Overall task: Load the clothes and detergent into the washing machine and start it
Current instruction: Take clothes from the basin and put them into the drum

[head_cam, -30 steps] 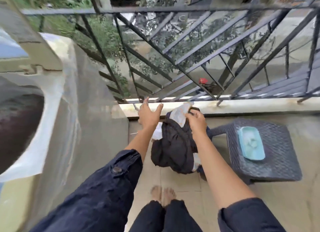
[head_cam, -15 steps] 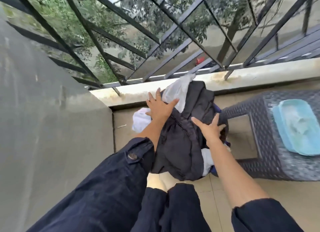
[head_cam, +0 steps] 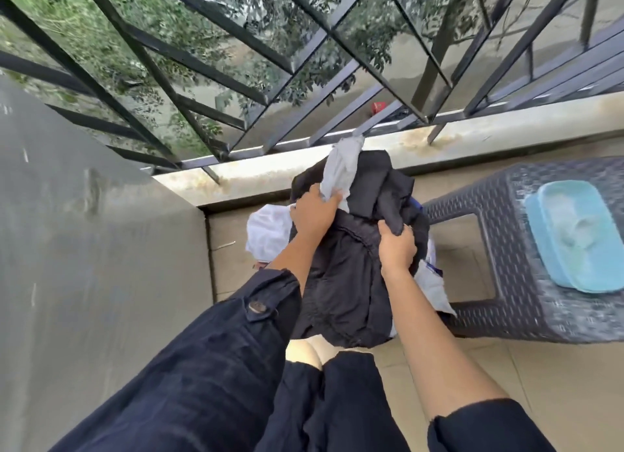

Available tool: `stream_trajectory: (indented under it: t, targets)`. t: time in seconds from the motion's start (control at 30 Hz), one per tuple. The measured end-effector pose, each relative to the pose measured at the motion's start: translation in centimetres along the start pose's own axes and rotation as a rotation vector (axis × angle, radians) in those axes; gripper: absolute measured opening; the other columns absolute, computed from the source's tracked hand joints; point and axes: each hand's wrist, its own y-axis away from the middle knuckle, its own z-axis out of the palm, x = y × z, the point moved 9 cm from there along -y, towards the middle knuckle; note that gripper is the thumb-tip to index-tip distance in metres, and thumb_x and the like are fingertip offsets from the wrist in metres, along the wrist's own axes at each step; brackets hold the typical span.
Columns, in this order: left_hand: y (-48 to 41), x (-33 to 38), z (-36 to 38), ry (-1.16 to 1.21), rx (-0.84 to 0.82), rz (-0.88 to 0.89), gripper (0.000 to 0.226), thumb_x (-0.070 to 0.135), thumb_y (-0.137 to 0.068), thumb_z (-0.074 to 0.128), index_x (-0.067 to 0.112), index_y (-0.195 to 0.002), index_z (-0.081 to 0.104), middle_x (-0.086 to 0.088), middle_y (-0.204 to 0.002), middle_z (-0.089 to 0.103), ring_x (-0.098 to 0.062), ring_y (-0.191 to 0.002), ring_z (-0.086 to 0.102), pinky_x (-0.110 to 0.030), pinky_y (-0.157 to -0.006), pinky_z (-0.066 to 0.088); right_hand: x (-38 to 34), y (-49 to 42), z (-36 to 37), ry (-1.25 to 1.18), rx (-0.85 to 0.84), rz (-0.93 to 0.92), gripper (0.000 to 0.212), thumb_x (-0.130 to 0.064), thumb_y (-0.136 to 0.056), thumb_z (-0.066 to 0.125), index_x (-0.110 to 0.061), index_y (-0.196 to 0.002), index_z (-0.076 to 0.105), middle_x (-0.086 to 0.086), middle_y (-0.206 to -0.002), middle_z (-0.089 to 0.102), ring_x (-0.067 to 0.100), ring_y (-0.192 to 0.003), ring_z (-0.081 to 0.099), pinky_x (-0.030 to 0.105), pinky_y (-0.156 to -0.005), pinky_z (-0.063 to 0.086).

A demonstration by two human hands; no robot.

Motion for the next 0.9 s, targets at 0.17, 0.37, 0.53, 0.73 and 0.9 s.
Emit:
stream_trajectory:
  t: [0.17, 0.37, 0.53, 0.73, 0.9]
  targets:
    - [4.3, 3.8, -3.0, 0.282, -0.043, -0.017, 0.041, 0.037, -0.098, 0.043, 0.01, -0.127, 0.054, -0.011, -0.126, 0.06, -0.03, -0.117, 0.054, -0.032, -0.092, 0.039, -4.0, 4.1, -2.7, -0.342, -0.021, 0.063, 0.033, -0.025, -0.093, 0.055, -0.006, -0.121, 0.056, 0.014, -0.122, 0.061, 0.028, -0.104, 0.057, 0.036, -0.09, 0.044]
    - [9.3, 9.5, -8.0, 0.609, -0.096, -0.051, 0.036, 0.041, -0.089, 0.055, 0.011, -0.107, 0.059, -0.009, -0.109, 0.063, -0.024, -0.1, 0.058, -0.035, -0.089, 0.042, -10.1, 9.8, -6.4, -0.596, -0.087, 0.127, 0.04, -0.024, -0.091, 0.058, -0.005, -0.125, 0.048, 0.022, -0.133, 0.051, 0.039, -0.12, 0.05, 0.051, -0.103, 0.041]
    - [13.0, 13.6, -12.4, 0.787, -0.185, -0.072, 0.061, 0.049, -0.077, 0.063, 0.01, -0.124, 0.058, -0.012, -0.121, 0.065, -0.028, -0.109, 0.062, -0.035, -0.085, 0.046, -15.2, 14.0, -8.5, -0.716, -0.257, 0.114, 0.072, -0.043, -0.061, 0.068, -0.016, -0.127, 0.055, 0.009, -0.122, 0.063, 0.029, -0.108, 0.062, 0.045, -0.093, 0.051]
    - [17.6, 16.9, -16.9, 0.959, -0.204, -0.112, 0.091, 0.067, -0.058, 0.067, 0.014, -0.131, 0.054, -0.016, -0.125, 0.062, -0.031, -0.111, 0.063, -0.046, -0.098, 0.048, -22.6, 20.4, -13.1, -0.769, -0.339, -0.032, 0.013, -0.021, -0.077, 0.054, -0.016, -0.081, 0.066, 0.004, -0.087, 0.067, 0.023, -0.08, 0.059, 0.034, -0.072, 0.042]
    - [21.4, 18.9, -22.3, 1.011, -0.114, -0.008, 0.076, 0.068, -0.063, 0.065, 0.019, -0.121, 0.063, -0.014, -0.116, 0.069, -0.031, -0.108, 0.065, -0.053, -0.1, 0.046, -26.8, 25.6, -15.1, -0.786, -0.38, -0.081, 0.012, -0.021, -0.07, 0.054, -0.015, -0.073, 0.064, 0.003, -0.078, 0.064, 0.022, -0.073, 0.056, 0.03, -0.066, 0.041]
